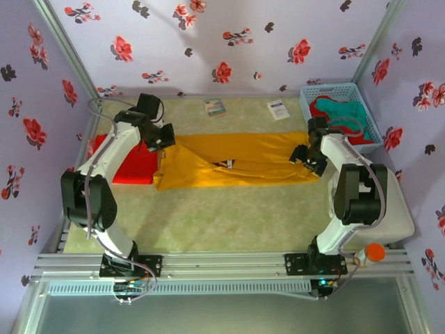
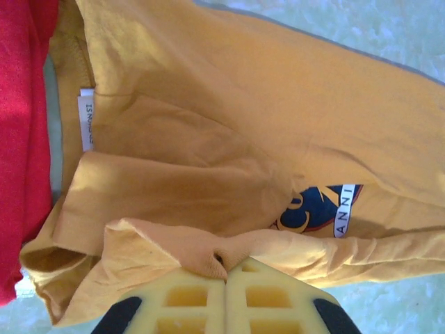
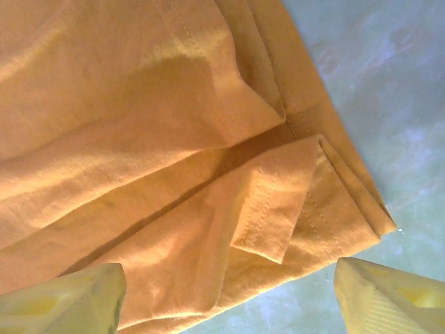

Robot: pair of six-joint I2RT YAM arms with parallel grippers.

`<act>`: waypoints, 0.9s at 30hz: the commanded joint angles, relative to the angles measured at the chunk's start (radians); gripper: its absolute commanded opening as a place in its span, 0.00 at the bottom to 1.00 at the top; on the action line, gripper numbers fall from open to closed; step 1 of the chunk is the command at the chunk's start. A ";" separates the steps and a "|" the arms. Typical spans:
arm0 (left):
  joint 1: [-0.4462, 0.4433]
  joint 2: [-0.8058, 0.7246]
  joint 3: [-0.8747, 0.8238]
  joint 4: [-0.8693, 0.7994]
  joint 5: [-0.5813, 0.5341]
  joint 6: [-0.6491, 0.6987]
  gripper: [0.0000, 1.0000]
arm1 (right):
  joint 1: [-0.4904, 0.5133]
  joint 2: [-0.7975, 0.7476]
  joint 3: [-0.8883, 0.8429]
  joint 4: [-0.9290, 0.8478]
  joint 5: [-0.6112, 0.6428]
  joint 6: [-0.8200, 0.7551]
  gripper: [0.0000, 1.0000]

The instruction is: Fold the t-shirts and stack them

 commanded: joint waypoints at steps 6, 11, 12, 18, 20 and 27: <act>0.020 0.157 0.150 -0.008 0.020 0.044 0.00 | 0.003 -0.041 -0.033 0.015 -0.004 -0.004 0.82; 0.056 0.275 0.227 0.000 0.023 0.058 0.12 | 0.003 -0.059 -0.047 0.020 -0.013 0.002 0.82; 0.065 0.303 0.247 -0.003 0.031 0.063 0.17 | 0.002 -0.061 -0.050 0.022 -0.016 0.002 0.82; 0.146 0.416 0.317 -0.007 0.084 0.075 0.34 | 0.003 -0.083 -0.082 0.036 -0.046 0.007 0.82; 0.154 0.395 0.292 -0.007 0.086 0.085 0.34 | 0.003 -0.091 -0.090 0.036 -0.048 0.006 0.82; 0.114 0.150 0.014 0.097 0.115 0.031 0.38 | 0.004 -0.114 -0.104 0.040 -0.061 0.017 0.82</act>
